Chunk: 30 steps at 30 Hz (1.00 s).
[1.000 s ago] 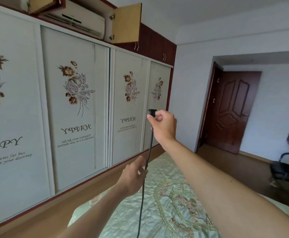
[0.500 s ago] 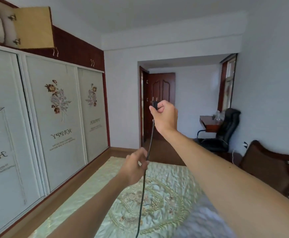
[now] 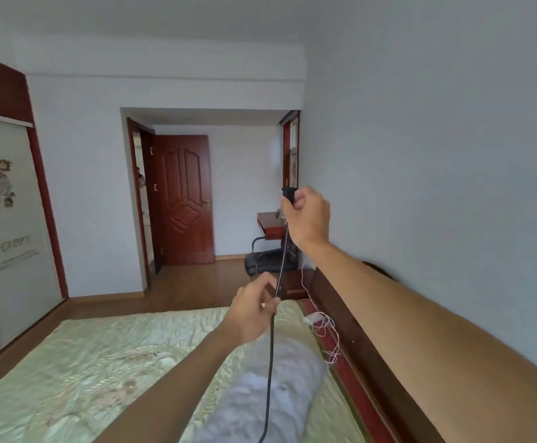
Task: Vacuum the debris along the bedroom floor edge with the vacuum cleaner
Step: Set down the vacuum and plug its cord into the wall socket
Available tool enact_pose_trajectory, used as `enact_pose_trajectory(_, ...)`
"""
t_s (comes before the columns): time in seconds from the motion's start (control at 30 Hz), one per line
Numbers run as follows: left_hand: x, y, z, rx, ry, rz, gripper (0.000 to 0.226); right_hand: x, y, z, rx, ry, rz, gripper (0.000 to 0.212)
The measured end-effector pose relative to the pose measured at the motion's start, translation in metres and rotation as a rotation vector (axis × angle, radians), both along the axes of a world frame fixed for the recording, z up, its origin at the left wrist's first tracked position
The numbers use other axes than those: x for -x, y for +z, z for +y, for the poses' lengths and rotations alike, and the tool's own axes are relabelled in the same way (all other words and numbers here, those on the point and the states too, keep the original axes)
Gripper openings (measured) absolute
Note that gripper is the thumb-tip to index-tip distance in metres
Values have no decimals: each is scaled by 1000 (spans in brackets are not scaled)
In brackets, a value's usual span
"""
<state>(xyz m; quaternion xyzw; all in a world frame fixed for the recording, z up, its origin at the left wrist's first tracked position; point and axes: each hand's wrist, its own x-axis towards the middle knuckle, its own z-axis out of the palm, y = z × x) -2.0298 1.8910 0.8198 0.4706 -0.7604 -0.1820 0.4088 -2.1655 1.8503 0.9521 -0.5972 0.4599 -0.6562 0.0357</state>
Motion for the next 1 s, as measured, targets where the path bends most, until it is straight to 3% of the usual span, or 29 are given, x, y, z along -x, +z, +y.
enact_pose_trajectory(0.17,88,-5,-16,-17,-82,28,44,94,-5,-2,-10,-97,24,19)
enact_pose_trajectory(0.43,218,-16,-19,-12,-273,18,47,229,-15,23,-71,-282,59,16)
enact_pose_trajectory(0.7,326,-20,-8,-68,-550,12,41,343,-26,62,-98,-474,-39,17)
enact_pose_trajectory(1.0,426,-24,3,-48,-858,-37,24,426,-27,115,-157,-779,-14,19)
